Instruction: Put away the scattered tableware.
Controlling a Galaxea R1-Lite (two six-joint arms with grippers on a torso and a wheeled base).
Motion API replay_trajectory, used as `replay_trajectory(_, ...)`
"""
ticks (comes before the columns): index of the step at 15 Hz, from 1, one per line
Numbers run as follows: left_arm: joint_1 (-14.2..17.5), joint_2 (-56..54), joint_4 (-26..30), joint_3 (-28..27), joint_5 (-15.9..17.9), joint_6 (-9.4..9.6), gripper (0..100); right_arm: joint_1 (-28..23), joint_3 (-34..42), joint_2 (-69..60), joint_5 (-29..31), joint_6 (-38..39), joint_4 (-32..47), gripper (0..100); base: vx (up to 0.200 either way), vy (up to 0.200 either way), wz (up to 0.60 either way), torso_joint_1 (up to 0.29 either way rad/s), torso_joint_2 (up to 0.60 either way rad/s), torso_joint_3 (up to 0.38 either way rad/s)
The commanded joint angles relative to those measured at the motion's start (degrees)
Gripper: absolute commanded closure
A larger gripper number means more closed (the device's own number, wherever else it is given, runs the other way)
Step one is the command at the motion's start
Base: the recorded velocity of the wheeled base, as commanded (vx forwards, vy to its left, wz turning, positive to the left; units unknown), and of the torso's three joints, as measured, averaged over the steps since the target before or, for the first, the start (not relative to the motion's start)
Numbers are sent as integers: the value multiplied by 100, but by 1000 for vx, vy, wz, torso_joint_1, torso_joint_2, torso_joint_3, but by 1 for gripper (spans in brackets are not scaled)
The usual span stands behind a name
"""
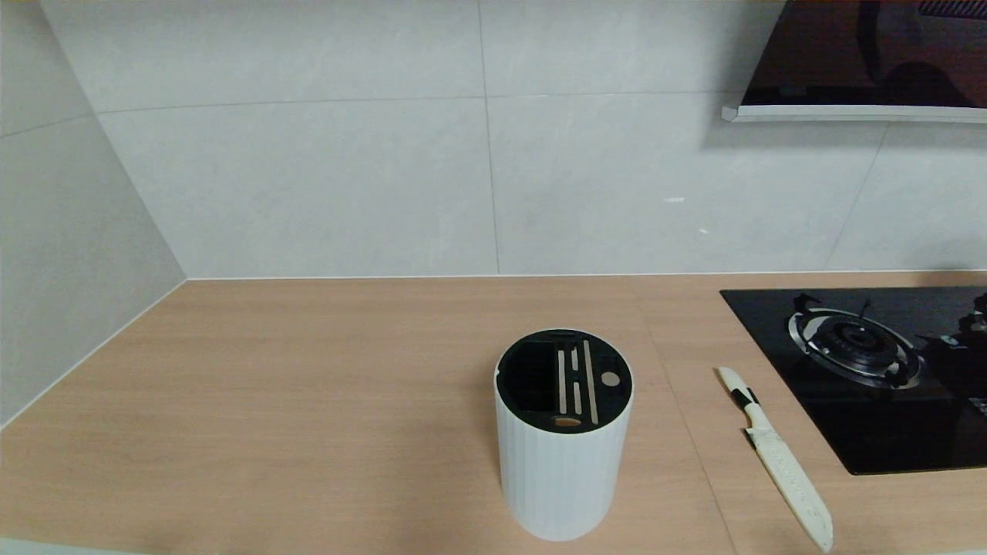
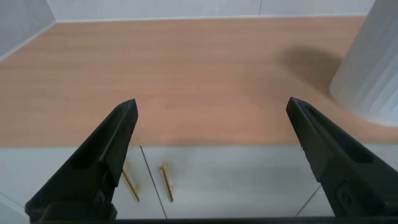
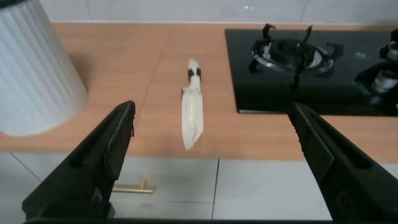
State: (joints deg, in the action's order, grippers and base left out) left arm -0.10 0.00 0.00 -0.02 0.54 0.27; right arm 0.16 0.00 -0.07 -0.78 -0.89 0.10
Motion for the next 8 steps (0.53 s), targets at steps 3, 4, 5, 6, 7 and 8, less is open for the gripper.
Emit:
replay_trajectory(3, 1, 0, 0, 2, -1, 0, 0, 2, 0, 7, -1, -8, -1, 0, 0, 0, 0, 165, -347, -178)
replay_trajectory(4, 1, 0, 0, 2, -1, 0, 0, 2, 0, 7, -1, -8, -1, 0, 0, 0, 0, 32, -66, -36)
replay_trajectory(5, 1, 0, 0, 2, -1, 0, 0, 2, 0, 7, -1, -8, -1, 0, 0, 0, 0, 0, 0, 0)
replay_trajectory(6, 1, 0, 0, 2, -1, 0, 0, 2, 0, 7, -1, -16, -1, 0, 0, 0, 0, 0, 0, 0)
replay_trajectory(7, 1, 0, 0, 2, -1, 0, 0, 2, 0, 7, -1, -34, 8, 0, 0, 0, 0, 0, 0, 0)
replay_trajectory(8, 1, 0, 0, 2, 8, 0, 0, 2, 0, 7, 8, -25, 8, 0, 0, 0, 0, 0, 0, 0)
